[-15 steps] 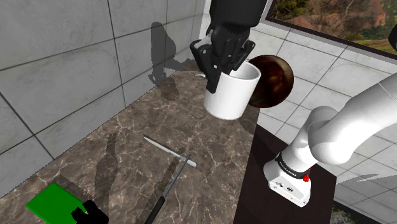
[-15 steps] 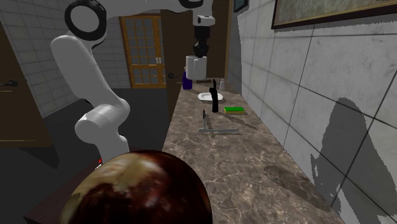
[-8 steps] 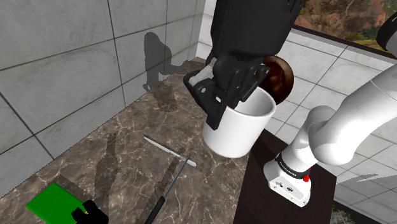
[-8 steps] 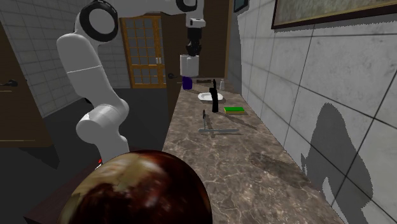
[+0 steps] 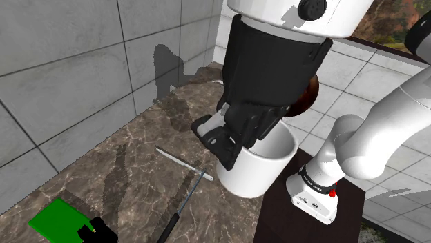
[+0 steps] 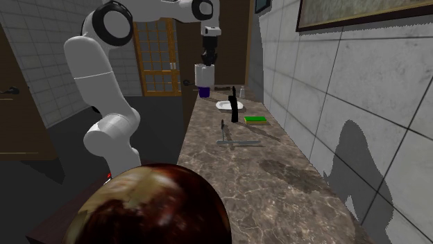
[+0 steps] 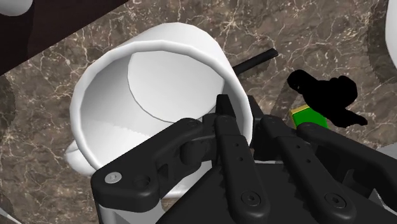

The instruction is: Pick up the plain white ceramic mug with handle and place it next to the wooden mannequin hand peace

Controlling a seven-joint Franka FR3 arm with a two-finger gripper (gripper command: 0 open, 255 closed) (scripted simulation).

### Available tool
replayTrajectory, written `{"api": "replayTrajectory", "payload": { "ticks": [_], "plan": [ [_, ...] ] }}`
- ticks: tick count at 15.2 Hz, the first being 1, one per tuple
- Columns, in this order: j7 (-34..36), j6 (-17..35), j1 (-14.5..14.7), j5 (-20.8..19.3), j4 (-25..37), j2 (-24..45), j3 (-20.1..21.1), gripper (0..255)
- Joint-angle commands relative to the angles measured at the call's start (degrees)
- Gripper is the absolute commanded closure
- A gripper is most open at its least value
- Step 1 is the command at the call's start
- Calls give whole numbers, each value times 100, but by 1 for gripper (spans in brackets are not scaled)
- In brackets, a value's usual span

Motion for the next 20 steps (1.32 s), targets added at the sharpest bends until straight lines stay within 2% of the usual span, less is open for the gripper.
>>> {"api": "replayTrajectory", "payload": {
  "ticks": [1, 20],
  "plan": [
    [-40, 169, 0, 37, -210, -58, -18, 255],
    [-213, 1637, 61, 224, -1859, -288, 1, 255]
  ]
}}
